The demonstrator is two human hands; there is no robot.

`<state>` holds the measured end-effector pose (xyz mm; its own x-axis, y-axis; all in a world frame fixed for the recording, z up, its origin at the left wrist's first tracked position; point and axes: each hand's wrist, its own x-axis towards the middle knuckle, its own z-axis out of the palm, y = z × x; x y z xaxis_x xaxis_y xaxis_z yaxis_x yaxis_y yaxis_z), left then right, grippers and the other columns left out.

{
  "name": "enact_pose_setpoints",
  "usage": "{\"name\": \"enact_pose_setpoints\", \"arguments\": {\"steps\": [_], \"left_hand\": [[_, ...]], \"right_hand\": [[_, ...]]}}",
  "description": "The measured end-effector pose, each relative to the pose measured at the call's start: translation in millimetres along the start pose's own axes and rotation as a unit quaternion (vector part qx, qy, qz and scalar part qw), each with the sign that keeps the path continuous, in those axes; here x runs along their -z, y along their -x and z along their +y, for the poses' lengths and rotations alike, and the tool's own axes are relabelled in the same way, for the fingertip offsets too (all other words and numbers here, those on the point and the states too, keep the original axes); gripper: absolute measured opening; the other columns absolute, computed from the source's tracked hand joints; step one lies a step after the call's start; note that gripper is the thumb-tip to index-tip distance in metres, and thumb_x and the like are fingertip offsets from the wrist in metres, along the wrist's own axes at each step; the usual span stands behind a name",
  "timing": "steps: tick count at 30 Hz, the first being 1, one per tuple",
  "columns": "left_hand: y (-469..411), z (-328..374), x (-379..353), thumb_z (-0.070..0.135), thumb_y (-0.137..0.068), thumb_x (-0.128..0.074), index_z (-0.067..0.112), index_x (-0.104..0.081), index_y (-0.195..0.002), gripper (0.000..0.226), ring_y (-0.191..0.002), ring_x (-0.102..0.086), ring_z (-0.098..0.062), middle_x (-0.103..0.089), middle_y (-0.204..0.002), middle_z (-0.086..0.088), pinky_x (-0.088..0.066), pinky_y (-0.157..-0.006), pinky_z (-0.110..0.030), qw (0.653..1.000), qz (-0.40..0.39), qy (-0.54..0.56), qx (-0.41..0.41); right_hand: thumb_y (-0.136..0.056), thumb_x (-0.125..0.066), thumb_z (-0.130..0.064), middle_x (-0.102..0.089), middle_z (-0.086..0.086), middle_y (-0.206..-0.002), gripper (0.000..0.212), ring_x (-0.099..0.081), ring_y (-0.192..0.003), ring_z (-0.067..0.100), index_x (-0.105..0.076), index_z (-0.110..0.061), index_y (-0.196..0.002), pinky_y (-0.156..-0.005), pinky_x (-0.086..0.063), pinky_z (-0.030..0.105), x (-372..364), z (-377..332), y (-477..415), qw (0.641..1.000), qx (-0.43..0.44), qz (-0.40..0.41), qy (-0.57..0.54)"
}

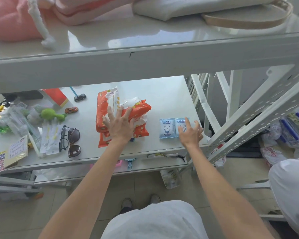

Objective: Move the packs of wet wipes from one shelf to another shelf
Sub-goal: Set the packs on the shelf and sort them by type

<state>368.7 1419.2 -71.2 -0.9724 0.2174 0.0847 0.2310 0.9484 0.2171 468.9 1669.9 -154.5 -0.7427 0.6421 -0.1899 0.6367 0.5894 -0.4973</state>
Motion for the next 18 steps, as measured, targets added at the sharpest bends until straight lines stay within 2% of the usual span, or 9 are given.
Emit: {"name": "enact_pose_setpoints", "arguments": {"steps": [2,4,6,8,11,14,18], "left_hand": [[0,1,-1,0.044,-0.096,-0.059,0.042,-0.052,-0.141,0.045,-0.152,-0.018,-0.044,-0.046,-0.155,0.001,-0.018,-0.116,-0.066,1.000,0.005,0.001,0.002],[0,2,-2,0.043,-0.095,-0.060,0.042,-0.051,-0.141,0.046,-0.152,-0.018,-0.044,-0.046,-0.155,0.002,-0.019,-0.117,-0.066,1.000,0.007,-0.004,0.003],[1,1,-2,0.042,-0.096,-0.059,0.042,-0.051,-0.141,0.045,-0.152,-0.017,-0.044,-0.046,-0.155,0.003,-0.019,-0.117,-0.066,1.000,0.009,-0.002,0.001],[1,-1,-2,0.042,-0.097,-0.058,0.042,-0.051,-0.141,0.045,-0.152,-0.018,-0.044,-0.045,-0.155,0.003,-0.019,-0.116,-0.067,1.000,0.007,0.001,-0.003],[-2,-2,1,0.043,-0.098,-0.058,0.043,-0.049,-0.142,0.046,-0.152,-0.018,-0.043,-0.045,-0.155,0.003,-0.020,-0.117,-0.067,1.000,-0.006,-0.006,-0.007],[-1,-3,4,0.048,-0.097,-0.058,0.044,-0.046,-0.145,0.049,-0.152,-0.020,-0.041,-0.039,-0.160,0.001,-0.021,-0.116,-0.065,1.000,-0.010,0.014,0.001],[-5,-14,22,0.051,-0.092,-0.065,0.031,-0.046,-0.148,0.063,-0.144,-0.039,-0.029,-0.038,-0.158,-0.005,-0.035,-0.110,-0.056,0.988,0.071,0.137,0.015]], "right_hand": [[-0.094,-0.047,-0.061,-0.014,0.014,-0.167,0.065,-0.015,-0.151,0.041,-0.033,-0.040,-0.154,-0.116,-0.022,0.062,-16,-17,19,0.997,0.058,0.022,0.052],[-0.093,-0.042,-0.070,-0.001,0.010,-0.171,0.069,-0.003,-0.155,0.042,-0.024,-0.048,-0.155,-0.118,-0.014,0.064,-39,-30,32,0.988,0.108,-0.012,0.113],[-0.097,-0.030,-0.070,0.014,0.006,-0.171,0.065,0.014,-0.155,0.041,-0.012,-0.052,-0.157,-0.120,0.002,0.066,-59,-28,34,0.977,0.128,-0.041,0.166],[-0.100,-0.022,-0.067,0.020,0.004,-0.170,0.061,0.021,-0.154,0.038,-0.006,-0.053,-0.158,-0.119,0.008,0.066,-64,-18,26,0.974,0.124,-0.037,0.184],[-0.101,-0.023,-0.065,0.017,0.004,-0.171,0.061,0.016,-0.155,0.038,-0.009,-0.051,-0.158,-0.120,0.005,0.066,-55,-7,9,0.979,0.098,-0.017,0.177],[-0.099,-0.026,-0.068,0.010,0.005,-0.171,0.063,0.013,-0.155,0.040,-0.013,-0.051,-0.158,-0.120,0.007,0.066,-44,-10,0,0.980,0.090,-0.039,0.172],[-0.096,-0.030,-0.073,-0.004,0.007,-0.171,0.066,0.002,-0.156,0.041,-0.021,-0.049,-0.156,-0.119,-0.001,0.066,-33,-21,1,0.981,0.098,-0.043,0.160]]}}
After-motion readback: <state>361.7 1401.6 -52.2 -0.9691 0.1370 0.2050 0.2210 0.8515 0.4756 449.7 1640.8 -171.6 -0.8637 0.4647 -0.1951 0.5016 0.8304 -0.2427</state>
